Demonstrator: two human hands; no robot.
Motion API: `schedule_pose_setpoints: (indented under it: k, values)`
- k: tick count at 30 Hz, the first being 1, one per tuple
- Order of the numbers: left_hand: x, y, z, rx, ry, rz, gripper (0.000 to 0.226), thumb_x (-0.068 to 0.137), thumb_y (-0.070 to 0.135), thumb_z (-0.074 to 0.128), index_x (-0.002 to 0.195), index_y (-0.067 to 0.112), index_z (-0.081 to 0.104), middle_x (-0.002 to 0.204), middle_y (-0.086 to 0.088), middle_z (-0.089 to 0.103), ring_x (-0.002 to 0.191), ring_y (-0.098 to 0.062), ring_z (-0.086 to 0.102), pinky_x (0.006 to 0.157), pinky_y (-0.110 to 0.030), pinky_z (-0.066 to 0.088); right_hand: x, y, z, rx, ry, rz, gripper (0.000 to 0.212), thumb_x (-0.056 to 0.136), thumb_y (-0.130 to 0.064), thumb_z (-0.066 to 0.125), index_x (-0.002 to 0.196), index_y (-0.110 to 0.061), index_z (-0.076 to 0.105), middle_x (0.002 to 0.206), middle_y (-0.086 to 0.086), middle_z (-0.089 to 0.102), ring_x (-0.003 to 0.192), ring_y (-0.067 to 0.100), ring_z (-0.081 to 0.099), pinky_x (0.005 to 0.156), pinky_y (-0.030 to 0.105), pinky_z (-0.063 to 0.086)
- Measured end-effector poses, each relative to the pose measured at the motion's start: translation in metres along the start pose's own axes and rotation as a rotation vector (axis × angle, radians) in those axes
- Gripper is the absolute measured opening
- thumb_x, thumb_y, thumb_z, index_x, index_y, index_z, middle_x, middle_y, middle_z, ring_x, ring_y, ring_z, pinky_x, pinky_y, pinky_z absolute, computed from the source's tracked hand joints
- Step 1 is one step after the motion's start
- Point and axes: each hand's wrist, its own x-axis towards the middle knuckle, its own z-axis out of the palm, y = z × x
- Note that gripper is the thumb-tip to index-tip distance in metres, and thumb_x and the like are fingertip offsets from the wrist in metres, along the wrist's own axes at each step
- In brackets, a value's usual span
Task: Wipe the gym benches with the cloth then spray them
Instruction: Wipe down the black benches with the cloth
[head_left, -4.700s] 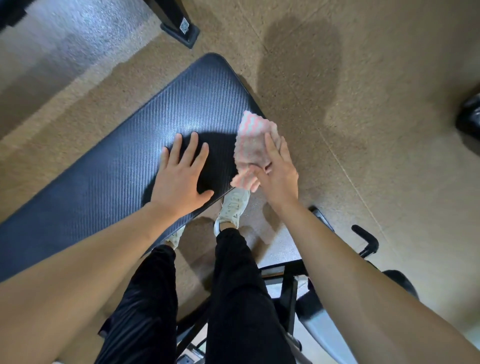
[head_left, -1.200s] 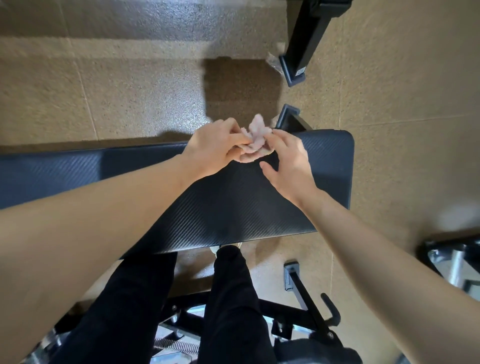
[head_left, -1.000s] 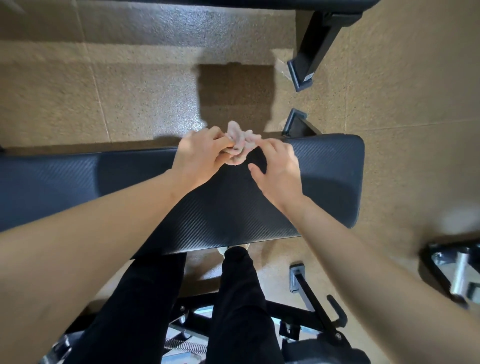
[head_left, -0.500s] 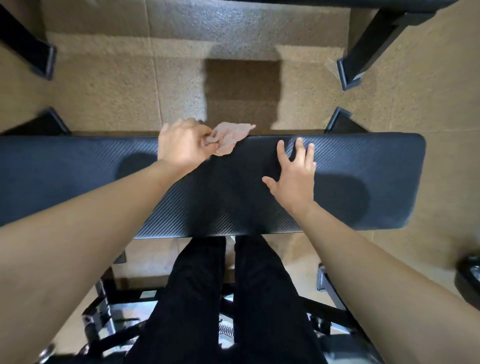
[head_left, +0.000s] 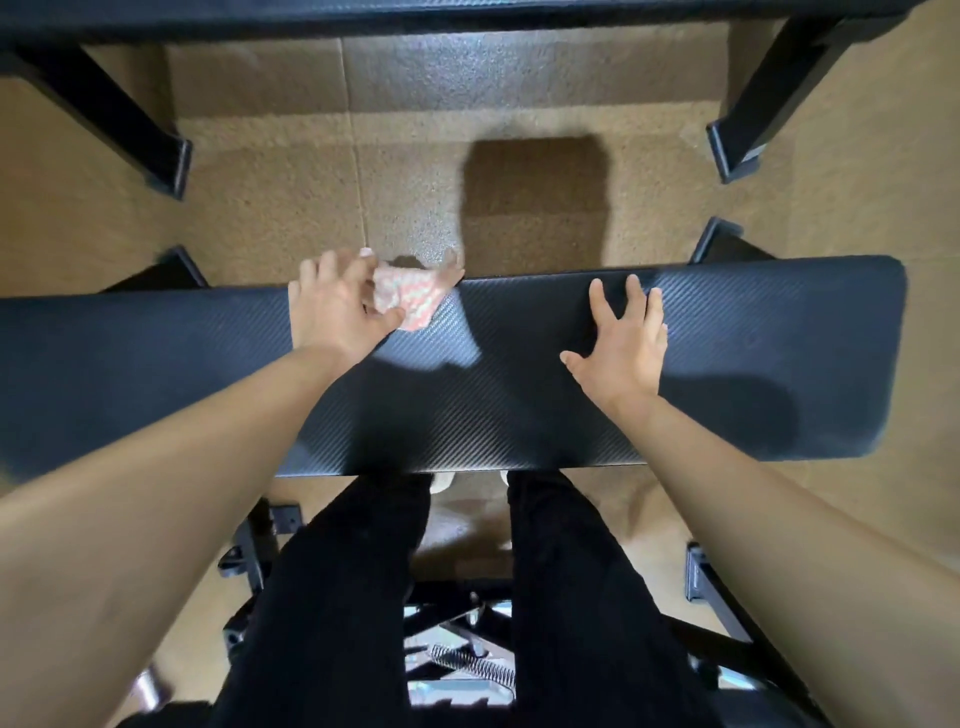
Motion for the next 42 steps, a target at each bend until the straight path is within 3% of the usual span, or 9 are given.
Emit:
schedule_pose_setpoints:
  k: [4,7,9,10,14,21,28,38,42]
  values:
    - [0.006,0.004,-0.006,-0.004,-0.014,0.308,0.076,0.086,0.029,0.075,0.154,0.028,0.043,0.152,-0.009,0.047,0.129,-0.040,0.044,0.098,-0.053,0.042,-0.010,-0.025,-0.001,0.103,0.064,-0.035,0.083,0.090,-0.051,0.070,0.158,-0.027,0.029,0.168,0.007,0.015,0.153,0.034,0.014,0.121,0.052,0.028]
    - [0.016,0.004,-0.002,0.029,-0.052,0.590,0.062,0.089,0.017,0.068,0.147,0.031,0.050,0.132,-0.007,0.063,0.111,-0.039,0.060,0.077,-0.051,0.052,-0.024,-0.066,0.006,0.203,0.103,-0.110,0.079,0.087,-0.050,0.073,0.154,-0.026,0.038,0.165,0.007,0.025,0.149,0.032,0.023,0.116,0.053,0.034]
    - [0.022,0.002,-0.003,0.019,-0.072,0.630,0.050,0.093,0.021,0.063,0.140,0.035,0.053,0.100,0.005,0.065,0.091,-0.032,0.067,0.065,-0.042,0.054,-0.036,-0.097,0.016,0.257,0.101,-0.119,0.081,0.085,-0.051,0.073,0.154,-0.027,0.039,0.164,0.007,0.026,0.148,0.033,0.024,0.115,0.054,0.035]
    - [0.026,0.000,-0.005,0.033,-0.100,0.624,0.049,0.096,0.027,0.062,0.142,0.038,0.051,0.098,0.008,0.064,0.091,-0.029,0.068,0.066,-0.040,0.054,-0.044,-0.112,0.022,0.287,0.080,-0.104,0.082,0.085,-0.052,0.073,0.155,-0.028,0.037,0.165,0.006,0.024,0.149,0.033,0.021,0.115,0.055,0.033]
    - [0.037,-0.030,-0.006,0.035,-0.204,0.663,0.064,0.093,0.043,0.065,0.152,0.032,0.045,0.126,-0.006,0.064,0.108,-0.031,0.064,0.082,-0.049,0.057,-0.081,-0.171,0.054,0.368,-0.035,-0.023,0.086,0.086,-0.058,0.068,0.158,-0.033,0.027,0.169,0.003,0.012,0.154,0.035,0.006,0.120,0.059,0.023]
    - [0.040,-0.096,-0.014,0.024,-0.149,0.563,0.055,0.096,0.047,0.063,0.147,0.033,0.051,0.126,-0.005,0.064,0.109,-0.030,0.063,0.088,-0.047,0.054,-0.111,-0.257,0.091,0.408,-0.061,0.105,0.086,0.091,-0.058,0.063,0.160,-0.035,0.018,0.170,0.007,-0.006,0.153,0.042,-0.008,0.120,0.064,0.019]
    - [0.029,-0.177,-0.028,-0.003,-0.131,0.428,0.053,0.094,0.045,0.064,0.144,0.030,0.056,0.127,-0.003,0.064,0.116,-0.030,0.059,0.093,-0.049,0.049,-0.105,-0.281,0.109,0.324,-0.027,0.193,0.102,0.086,-0.053,0.072,0.160,-0.038,0.004,0.167,0.015,-0.017,0.151,0.050,-0.016,0.120,0.068,0.010]
    - [0.015,-0.265,-0.035,0.057,0.024,0.170,0.047,0.092,0.053,0.061,0.135,0.035,0.063,0.121,0.001,0.069,0.114,-0.028,0.061,0.093,-0.048,0.045,-0.104,-0.290,0.114,0.215,0.042,0.237,0.110,0.079,-0.053,0.079,0.161,-0.036,0.008,0.168,0.019,-0.006,0.152,0.051,-0.003,0.118,0.068,0.021]
    - [0.015,-0.295,-0.040,0.053,-0.003,0.088,0.042,0.091,0.058,0.057,0.127,0.039,0.064,0.117,0.003,0.069,0.112,-0.027,0.062,0.093,-0.048,0.042,-0.105,-0.292,0.110,0.180,0.068,0.239,0.107,0.078,-0.054,0.080,0.161,-0.031,0.016,0.167,0.021,0.006,0.151,0.051,0.009,0.119,0.062,0.025]
